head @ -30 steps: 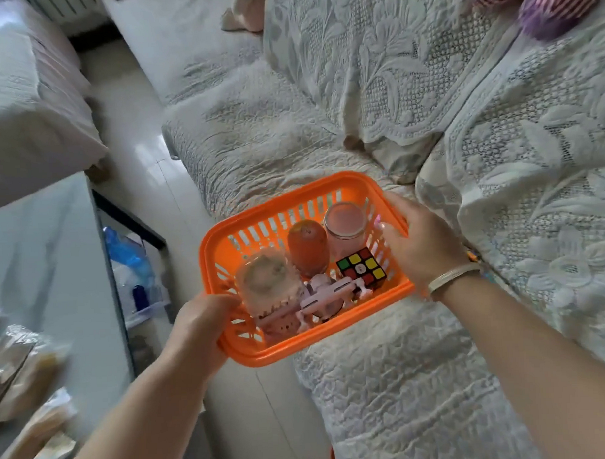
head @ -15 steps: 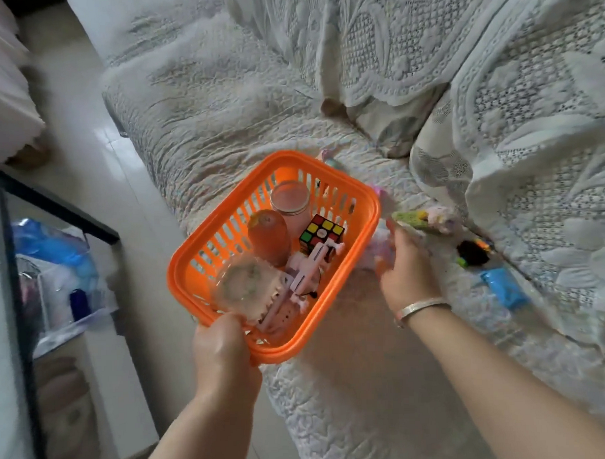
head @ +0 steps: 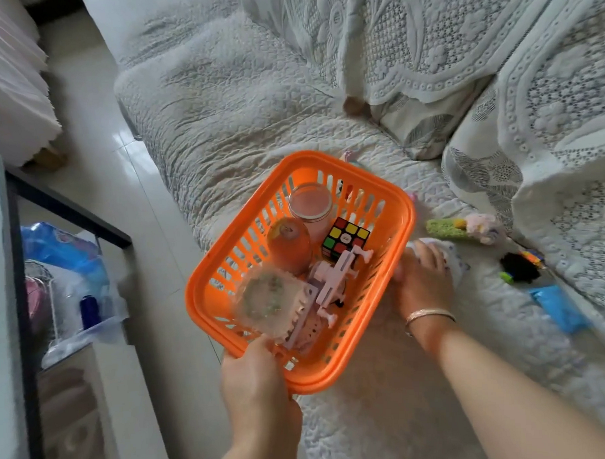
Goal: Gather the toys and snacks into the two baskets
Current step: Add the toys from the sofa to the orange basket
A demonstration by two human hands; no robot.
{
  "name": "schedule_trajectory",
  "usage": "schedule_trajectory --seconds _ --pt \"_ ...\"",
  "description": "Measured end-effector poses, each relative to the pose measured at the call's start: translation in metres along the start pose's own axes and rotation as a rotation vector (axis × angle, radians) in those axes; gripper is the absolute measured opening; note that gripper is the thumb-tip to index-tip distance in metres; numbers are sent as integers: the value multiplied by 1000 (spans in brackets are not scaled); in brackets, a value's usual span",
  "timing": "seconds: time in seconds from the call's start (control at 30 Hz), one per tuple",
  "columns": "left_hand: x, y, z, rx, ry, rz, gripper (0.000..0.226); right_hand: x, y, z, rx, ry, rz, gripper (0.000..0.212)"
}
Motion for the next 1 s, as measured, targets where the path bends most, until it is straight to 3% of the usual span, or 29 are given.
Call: schedule_trajectory --seconds 0.1,0.27,0.4,0.5,0.67,0.77,0.9,1.0 --pt "-2 2 -2 -13 -8 -22 25 10 20 16 182 14 -196 21" --pt "-5 4 2 -5 -26 -56 21 5 79 40 434 -4 -396 30" --pt "-4 1 12 -2 -14 -37 24 -20 131 64 569 189 -439 45" --pt "-2 0 17 -12 -20 -52 26 -47 155 81 620 465 -393 21" --pt "-6 3 19 -40 -44 -62 26 -112 162 114 518 957 -306 21" --pt "-4 6 24 -122 -89 -14 28 -144 148 128 356 1165 -294 8" --pt "-3 14 26 -171 -97 28 19 -160 124 128 124 1250 -307 12" --pt "-5 23 21 -154 -81 -37 27 -161 112 120 -193 1157 -3 21"
Point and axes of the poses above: each hand's wrist, its own z-axis away from the middle knuckle, its own y-axis out of the back of the hand, x = y × z, the point moved 4 cm from there along -z, towards the middle knuckle, and after that the axes turned 3 degrees about z, right-handed, at the moved point
